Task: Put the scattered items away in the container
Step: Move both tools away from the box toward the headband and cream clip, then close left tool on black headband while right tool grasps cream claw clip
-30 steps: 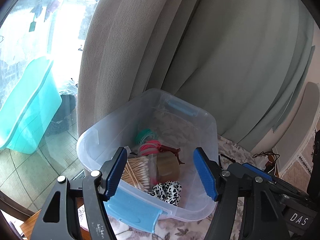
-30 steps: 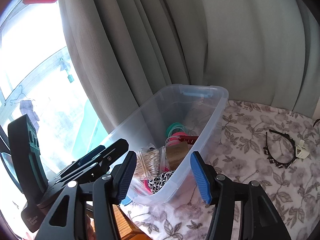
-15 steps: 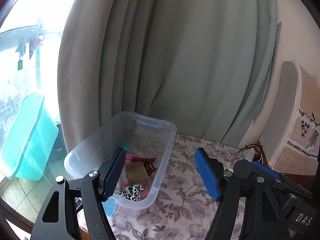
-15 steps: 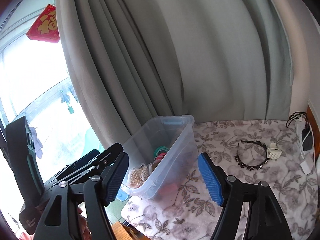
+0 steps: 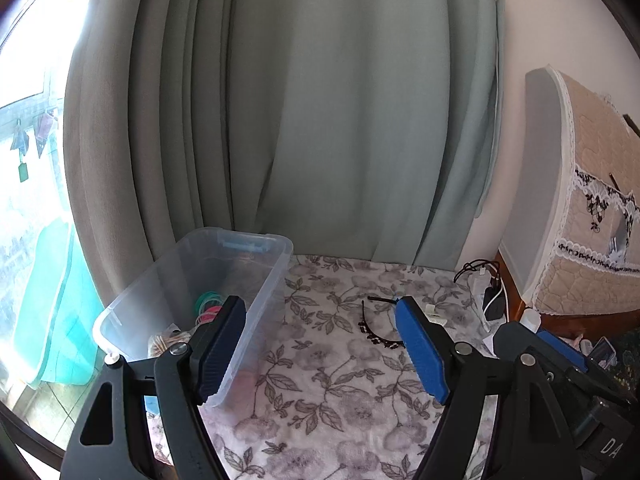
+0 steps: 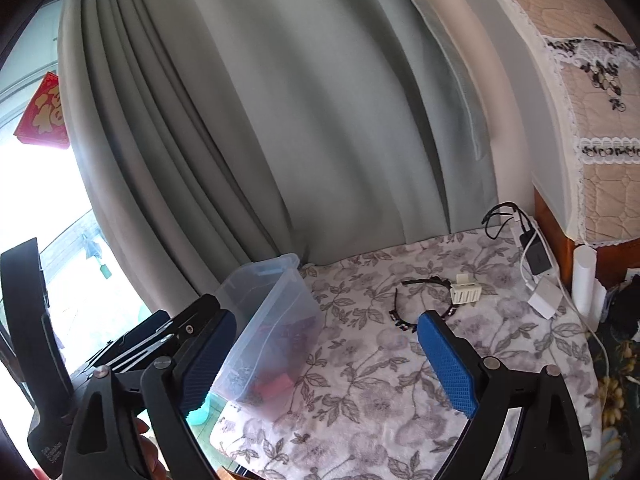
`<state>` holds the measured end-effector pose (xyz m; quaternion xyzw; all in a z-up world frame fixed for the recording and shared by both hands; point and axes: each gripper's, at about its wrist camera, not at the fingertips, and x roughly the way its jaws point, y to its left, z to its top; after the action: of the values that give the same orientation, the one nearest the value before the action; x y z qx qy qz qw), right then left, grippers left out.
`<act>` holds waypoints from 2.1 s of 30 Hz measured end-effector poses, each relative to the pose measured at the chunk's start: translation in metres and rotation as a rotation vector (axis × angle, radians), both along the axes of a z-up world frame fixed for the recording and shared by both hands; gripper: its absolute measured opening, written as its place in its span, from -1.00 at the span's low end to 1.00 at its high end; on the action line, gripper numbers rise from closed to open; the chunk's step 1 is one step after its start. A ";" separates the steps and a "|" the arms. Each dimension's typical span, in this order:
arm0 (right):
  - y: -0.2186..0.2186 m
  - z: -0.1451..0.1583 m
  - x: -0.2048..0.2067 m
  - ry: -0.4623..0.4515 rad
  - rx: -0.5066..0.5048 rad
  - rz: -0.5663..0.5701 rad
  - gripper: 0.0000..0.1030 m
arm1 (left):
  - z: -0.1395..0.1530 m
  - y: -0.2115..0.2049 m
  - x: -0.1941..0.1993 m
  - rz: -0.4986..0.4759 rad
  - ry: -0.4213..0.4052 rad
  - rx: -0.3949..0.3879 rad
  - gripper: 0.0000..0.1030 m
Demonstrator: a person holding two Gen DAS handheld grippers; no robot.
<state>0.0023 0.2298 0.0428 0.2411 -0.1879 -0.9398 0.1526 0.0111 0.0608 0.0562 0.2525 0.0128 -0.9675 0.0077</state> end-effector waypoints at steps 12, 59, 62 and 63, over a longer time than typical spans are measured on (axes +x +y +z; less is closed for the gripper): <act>0.062 -0.040 -0.011 -0.037 -0.024 -0.211 1.00 | -0.025 0.018 -0.016 -0.035 0.065 0.063 0.52; 0.054 -0.195 -0.221 -0.369 0.165 -0.164 1.00 | -0.246 0.050 -0.266 -0.137 -0.471 0.149 0.52; 0.055 -0.200 -0.228 -0.374 0.153 -0.175 0.95 | -0.248 0.053 -0.267 -0.137 -0.449 0.134 0.52; 0.055 -0.201 -0.230 -0.375 0.149 -0.178 0.92 | -0.248 0.054 -0.267 -0.138 -0.444 0.130 0.52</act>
<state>-0.2273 0.2853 -0.1583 0.4045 -0.1636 -0.8997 0.0132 -0.2556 0.1145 -0.1919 0.4593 0.0561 -0.8836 -0.0720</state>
